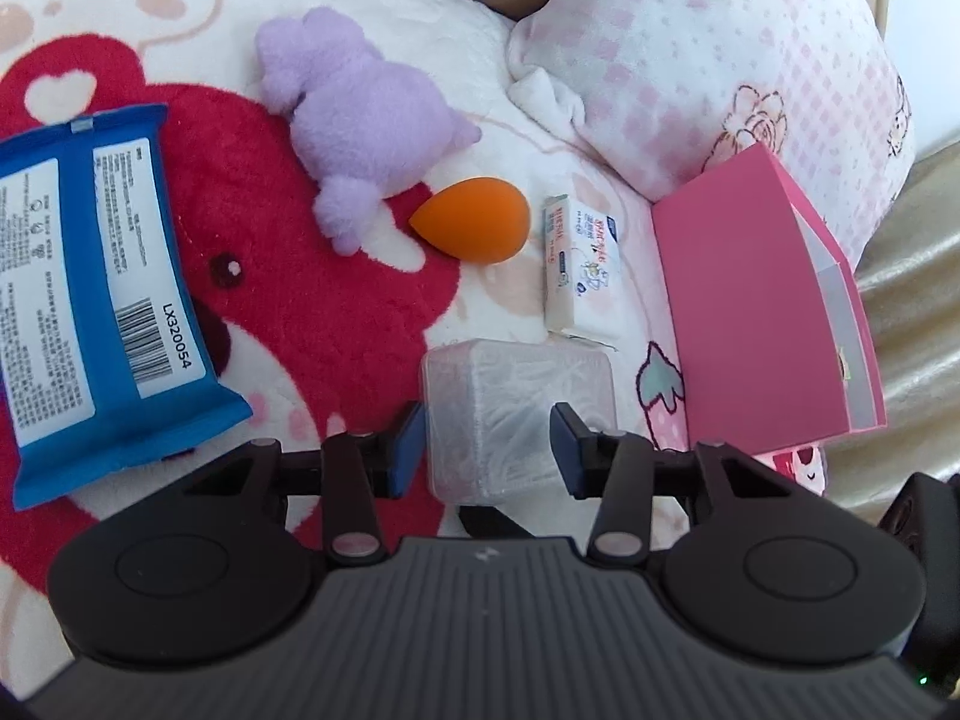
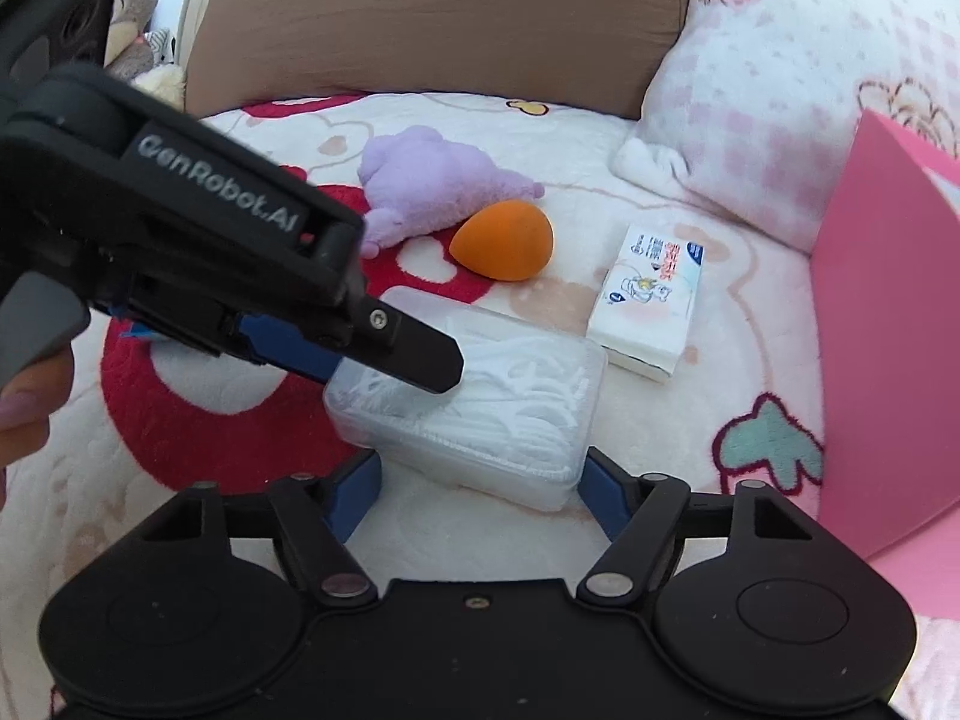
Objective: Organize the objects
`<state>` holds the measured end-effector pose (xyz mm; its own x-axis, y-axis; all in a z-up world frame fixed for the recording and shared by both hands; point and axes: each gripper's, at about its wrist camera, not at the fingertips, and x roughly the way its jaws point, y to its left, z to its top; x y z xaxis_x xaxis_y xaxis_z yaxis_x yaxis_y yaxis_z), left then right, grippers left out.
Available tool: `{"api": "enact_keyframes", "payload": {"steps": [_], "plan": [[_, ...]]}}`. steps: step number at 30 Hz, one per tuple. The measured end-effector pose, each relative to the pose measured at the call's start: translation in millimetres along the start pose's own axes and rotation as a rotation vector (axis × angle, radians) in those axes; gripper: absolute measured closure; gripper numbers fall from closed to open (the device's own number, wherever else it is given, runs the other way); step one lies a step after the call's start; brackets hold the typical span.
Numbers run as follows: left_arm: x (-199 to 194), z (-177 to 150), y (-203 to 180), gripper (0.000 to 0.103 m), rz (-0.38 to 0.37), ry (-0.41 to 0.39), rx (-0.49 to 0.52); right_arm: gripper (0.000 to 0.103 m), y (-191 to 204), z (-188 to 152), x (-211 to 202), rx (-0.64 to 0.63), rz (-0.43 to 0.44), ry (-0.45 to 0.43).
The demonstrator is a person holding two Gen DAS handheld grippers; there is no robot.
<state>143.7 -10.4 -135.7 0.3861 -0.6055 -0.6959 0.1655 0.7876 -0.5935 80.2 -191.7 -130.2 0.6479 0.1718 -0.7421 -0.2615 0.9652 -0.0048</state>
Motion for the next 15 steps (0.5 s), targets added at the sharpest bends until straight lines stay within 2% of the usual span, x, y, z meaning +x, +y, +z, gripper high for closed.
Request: {"api": "enact_keyframes", "payload": {"steps": [8, 15], "plan": [[-26.9, -9.1, -24.6, 0.059, 0.013, -0.018, 0.065, 0.028, 5.6, 3.4, -28.0, 0.007, -0.010, -0.006], [-46.7, -14.1, -35.7, 0.059, -0.023, 0.021, 0.072, 0.028, 4.9, 4.5, -60.1, 0.020, 0.013, 0.006]]}}
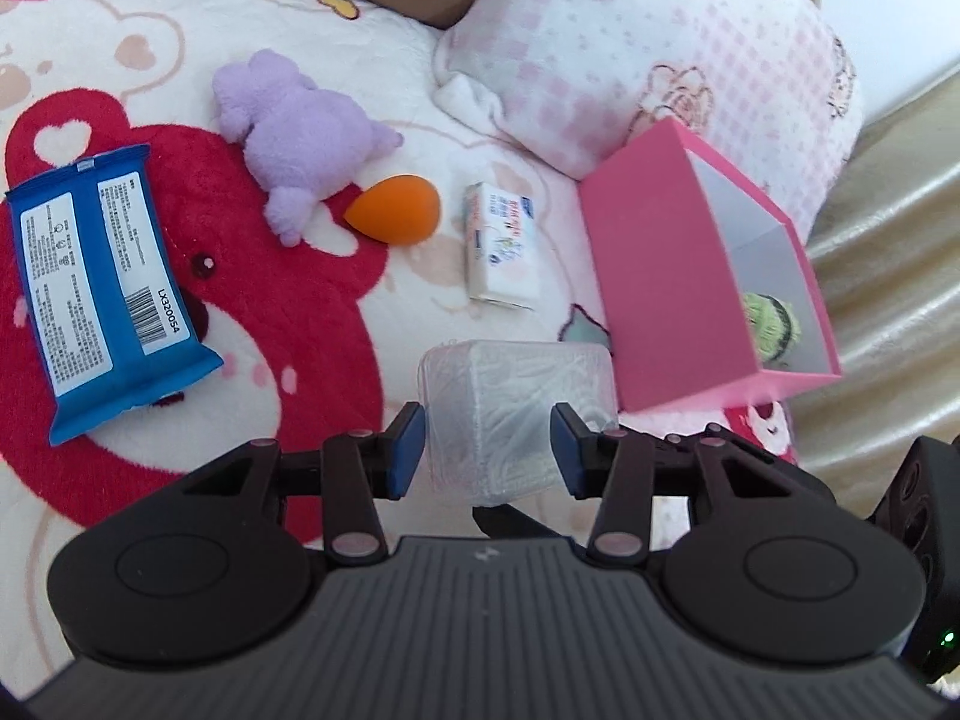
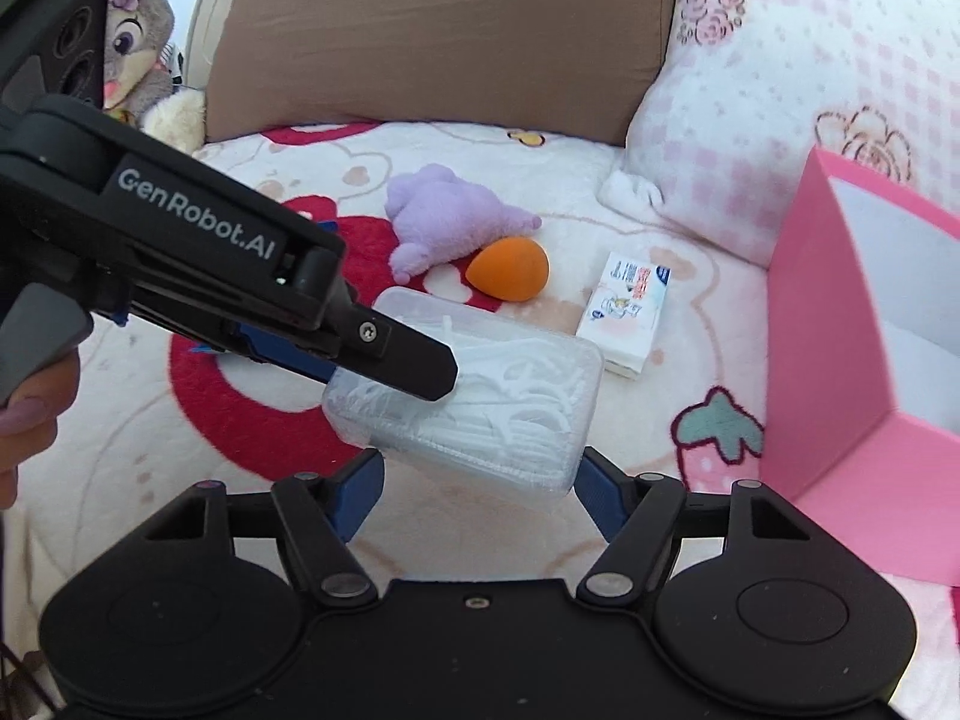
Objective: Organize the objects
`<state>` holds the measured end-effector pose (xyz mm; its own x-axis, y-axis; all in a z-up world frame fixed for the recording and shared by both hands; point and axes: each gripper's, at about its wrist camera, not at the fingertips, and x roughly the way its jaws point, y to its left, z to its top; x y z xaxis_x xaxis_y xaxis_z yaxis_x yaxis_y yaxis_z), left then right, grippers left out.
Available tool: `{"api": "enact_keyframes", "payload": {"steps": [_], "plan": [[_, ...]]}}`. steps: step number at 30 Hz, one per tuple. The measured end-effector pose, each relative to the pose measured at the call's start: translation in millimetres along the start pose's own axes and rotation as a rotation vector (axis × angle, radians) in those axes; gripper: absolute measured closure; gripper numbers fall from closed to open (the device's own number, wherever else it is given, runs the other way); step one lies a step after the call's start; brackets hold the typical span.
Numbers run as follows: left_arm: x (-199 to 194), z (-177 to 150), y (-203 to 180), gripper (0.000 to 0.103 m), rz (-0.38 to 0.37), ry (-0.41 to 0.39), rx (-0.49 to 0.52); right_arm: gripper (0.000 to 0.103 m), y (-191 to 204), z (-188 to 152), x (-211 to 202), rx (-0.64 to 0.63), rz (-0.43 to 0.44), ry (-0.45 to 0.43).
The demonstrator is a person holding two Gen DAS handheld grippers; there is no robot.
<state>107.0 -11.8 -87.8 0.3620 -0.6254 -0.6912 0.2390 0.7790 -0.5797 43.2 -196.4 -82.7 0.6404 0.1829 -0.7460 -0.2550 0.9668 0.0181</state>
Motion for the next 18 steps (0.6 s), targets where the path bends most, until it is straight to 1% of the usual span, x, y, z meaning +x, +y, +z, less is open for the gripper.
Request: {"api": "enact_keyframes", "payload": {"steps": [3, 7, 9, 14, 18], "plan": [[-6.6, -2.5, -12.7, 0.057, 0.029, 0.021, 0.046, 0.028, 4.3, 0.3, -10.5, -0.009, 0.001, 0.009], [-16.7, -7.9, -23.5, 0.056, 0.045, 0.030, 0.065, 0.028, 14.7, 0.9, -21.2, -0.030, -0.032, 0.023], [-22.1, -9.7, -28.2, 0.056, 0.052, 0.035, 0.070, 0.028, 17.2, 1.7, -26.4, -0.034, -0.035, 0.030], [-37.4, -10.7, -43.1, 0.056, 0.056, 0.050, 0.074, 0.028, 21.0, 2.3, -46.2, -0.037, -0.022, 0.023], [-46.8, -13.3, -60.8, 0.056, 0.069, 0.067, 0.125, 0.028, 20.4, 4.0, -62.1, -0.023, -0.004, 0.030]]}}
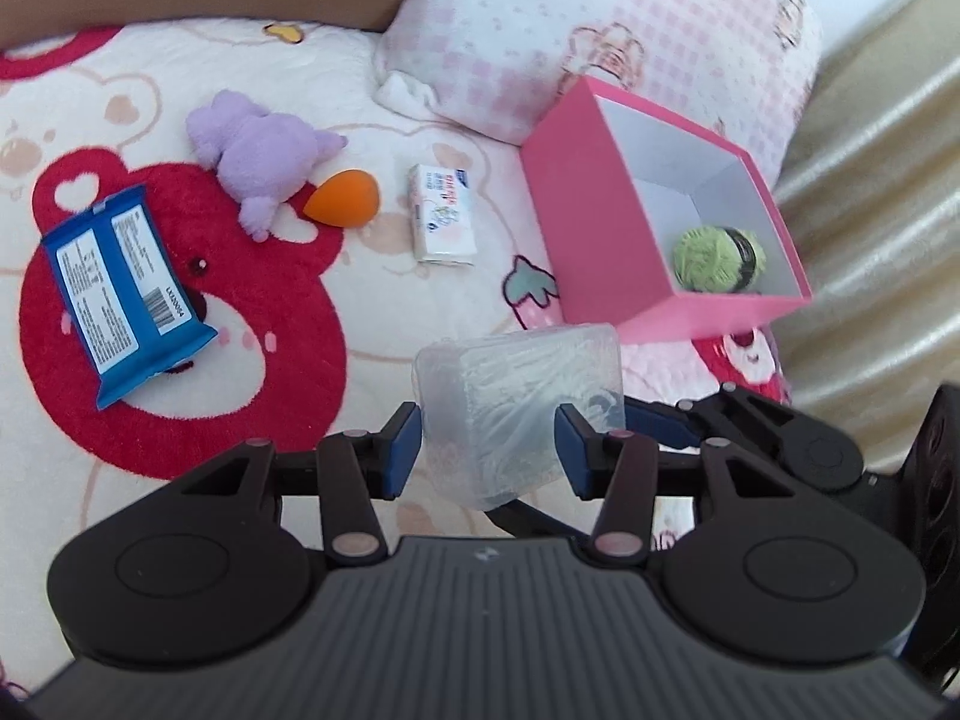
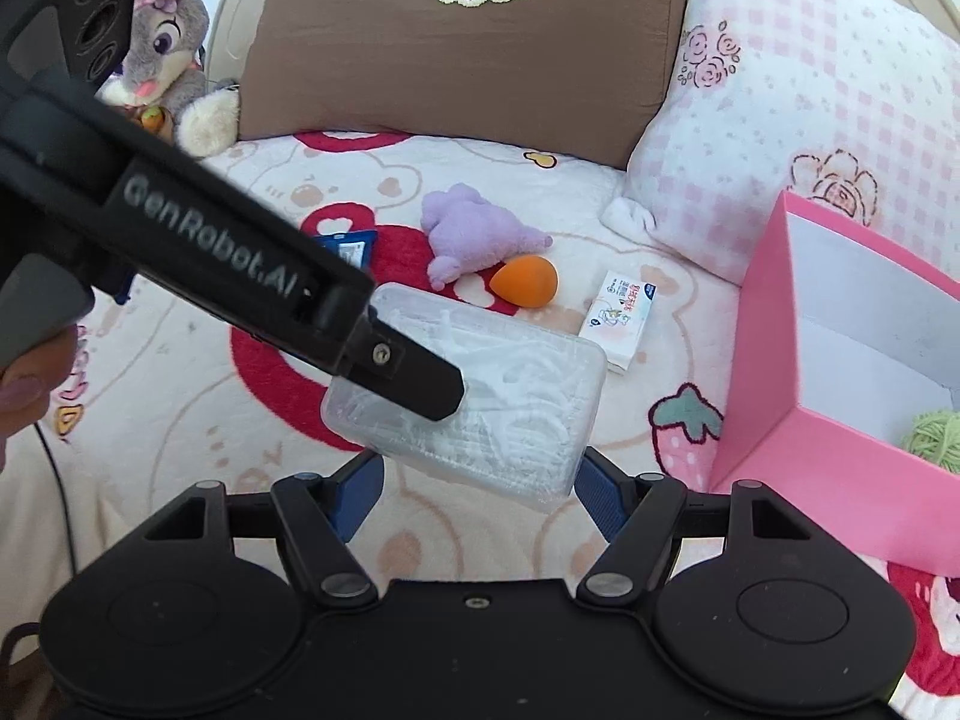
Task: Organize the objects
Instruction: 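Carry the clear floss box with the left gripper over the pink box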
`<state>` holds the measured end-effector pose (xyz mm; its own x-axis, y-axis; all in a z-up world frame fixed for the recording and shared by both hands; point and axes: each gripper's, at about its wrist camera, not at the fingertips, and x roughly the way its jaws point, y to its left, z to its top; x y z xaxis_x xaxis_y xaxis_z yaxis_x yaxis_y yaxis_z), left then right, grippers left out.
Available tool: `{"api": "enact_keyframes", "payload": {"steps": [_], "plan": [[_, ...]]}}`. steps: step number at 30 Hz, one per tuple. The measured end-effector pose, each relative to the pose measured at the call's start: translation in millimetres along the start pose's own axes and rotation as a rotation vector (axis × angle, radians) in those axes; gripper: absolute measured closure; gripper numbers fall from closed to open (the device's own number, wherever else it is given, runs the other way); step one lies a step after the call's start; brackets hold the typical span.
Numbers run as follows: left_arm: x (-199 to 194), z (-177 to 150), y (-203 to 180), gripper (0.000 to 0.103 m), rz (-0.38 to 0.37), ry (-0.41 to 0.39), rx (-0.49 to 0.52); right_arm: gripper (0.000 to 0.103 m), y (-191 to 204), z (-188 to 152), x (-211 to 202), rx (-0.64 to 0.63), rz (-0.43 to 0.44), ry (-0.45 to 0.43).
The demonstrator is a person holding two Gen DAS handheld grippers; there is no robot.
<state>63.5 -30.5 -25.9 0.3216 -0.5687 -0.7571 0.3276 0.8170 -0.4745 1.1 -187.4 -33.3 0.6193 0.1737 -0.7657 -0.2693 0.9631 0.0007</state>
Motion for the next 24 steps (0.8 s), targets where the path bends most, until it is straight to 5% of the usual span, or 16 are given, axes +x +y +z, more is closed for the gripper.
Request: {"api": "enact_keyframes", "payload": {"steps": [13, 24], "plan": [[-24.8, -1.8, -45.6, 0.052, 0.041, 0.003, 0.104, 0.028, 15.0, 1.5, -36.2, -0.115, -0.113, -0.037], [-32.5, 3.2, -85.8, 0.051, 0.063, 0.003, 0.163, 0.029, -5.4, 0.8, -67.2, -0.061, -0.105, -0.067]]}}
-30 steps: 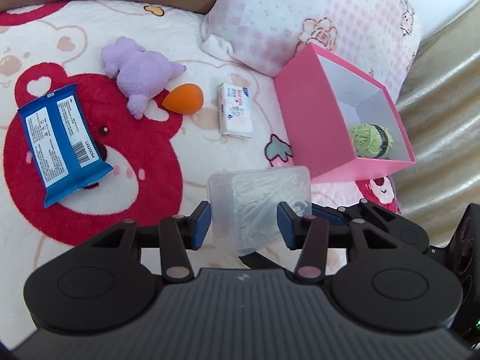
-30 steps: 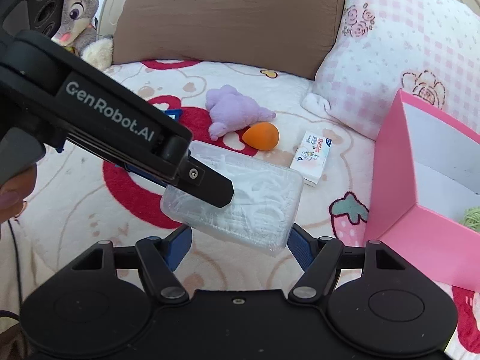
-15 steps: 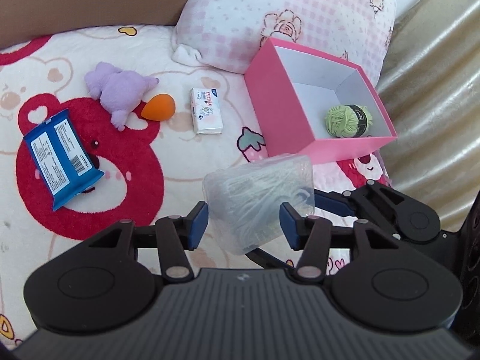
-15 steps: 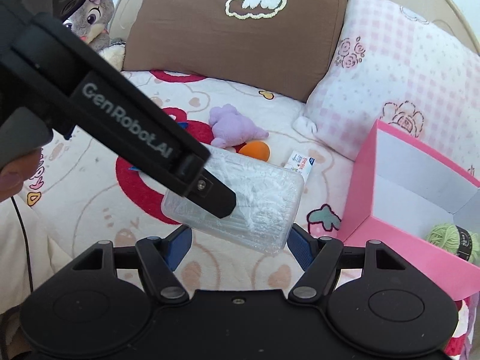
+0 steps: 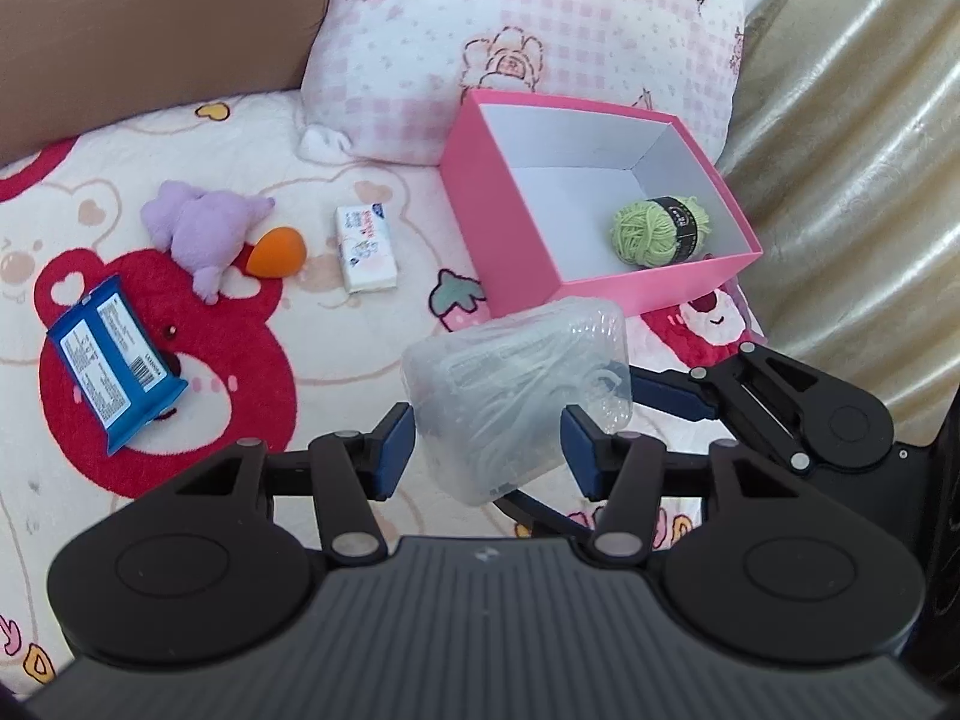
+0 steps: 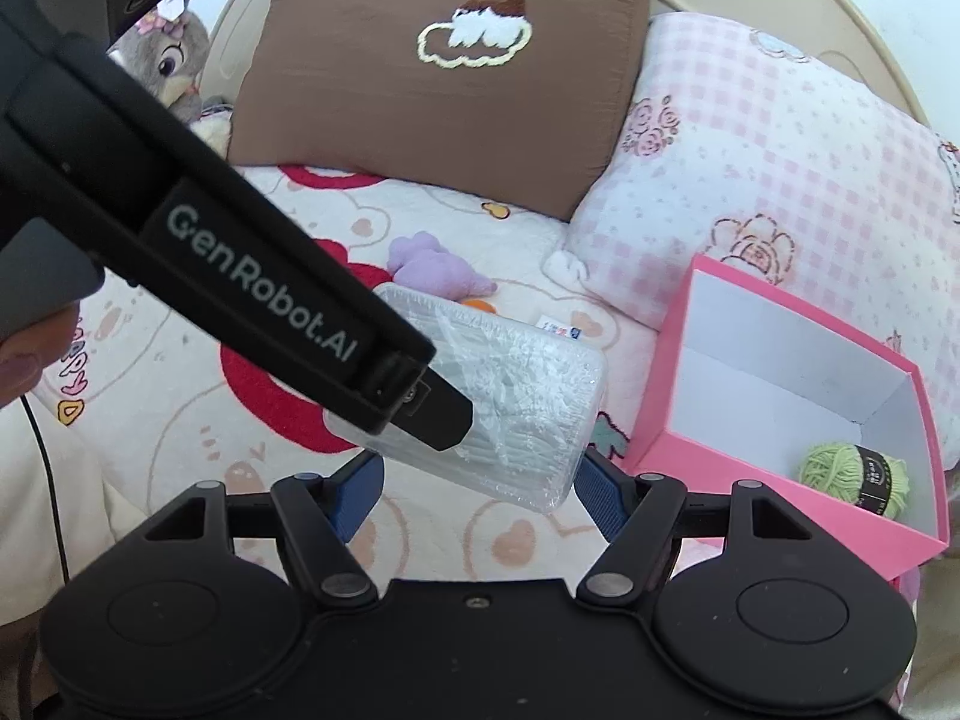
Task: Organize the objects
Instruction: 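Carry the clear floss box with the left gripper over the pink box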
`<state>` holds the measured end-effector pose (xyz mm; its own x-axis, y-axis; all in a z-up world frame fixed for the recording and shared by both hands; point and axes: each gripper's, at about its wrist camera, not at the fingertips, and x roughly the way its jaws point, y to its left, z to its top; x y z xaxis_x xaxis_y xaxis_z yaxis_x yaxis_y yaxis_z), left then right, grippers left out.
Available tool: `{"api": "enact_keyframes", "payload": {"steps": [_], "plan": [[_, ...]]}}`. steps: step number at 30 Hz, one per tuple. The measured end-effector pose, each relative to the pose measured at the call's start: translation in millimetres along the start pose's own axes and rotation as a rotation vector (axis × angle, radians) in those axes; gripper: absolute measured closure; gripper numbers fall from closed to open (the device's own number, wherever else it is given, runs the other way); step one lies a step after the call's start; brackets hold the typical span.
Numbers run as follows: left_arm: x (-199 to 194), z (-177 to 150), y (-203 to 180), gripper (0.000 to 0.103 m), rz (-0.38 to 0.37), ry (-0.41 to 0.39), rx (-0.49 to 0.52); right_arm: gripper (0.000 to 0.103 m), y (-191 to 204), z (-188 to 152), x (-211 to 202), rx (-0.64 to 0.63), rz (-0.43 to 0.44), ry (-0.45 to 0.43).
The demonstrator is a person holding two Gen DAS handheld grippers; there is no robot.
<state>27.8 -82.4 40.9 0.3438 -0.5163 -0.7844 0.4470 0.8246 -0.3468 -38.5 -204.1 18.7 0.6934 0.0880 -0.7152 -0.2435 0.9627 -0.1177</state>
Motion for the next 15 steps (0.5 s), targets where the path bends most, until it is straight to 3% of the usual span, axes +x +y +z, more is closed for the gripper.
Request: {"api": "enact_keyframes", "payload": {"steps": [15], "plan": [[9.3, 32.8, -70.3, 0.051, -0.040, -0.050, 0.094, 0.028, -65.7, -9.9, -36.2, 0.081, -0.043, -0.096]]}}
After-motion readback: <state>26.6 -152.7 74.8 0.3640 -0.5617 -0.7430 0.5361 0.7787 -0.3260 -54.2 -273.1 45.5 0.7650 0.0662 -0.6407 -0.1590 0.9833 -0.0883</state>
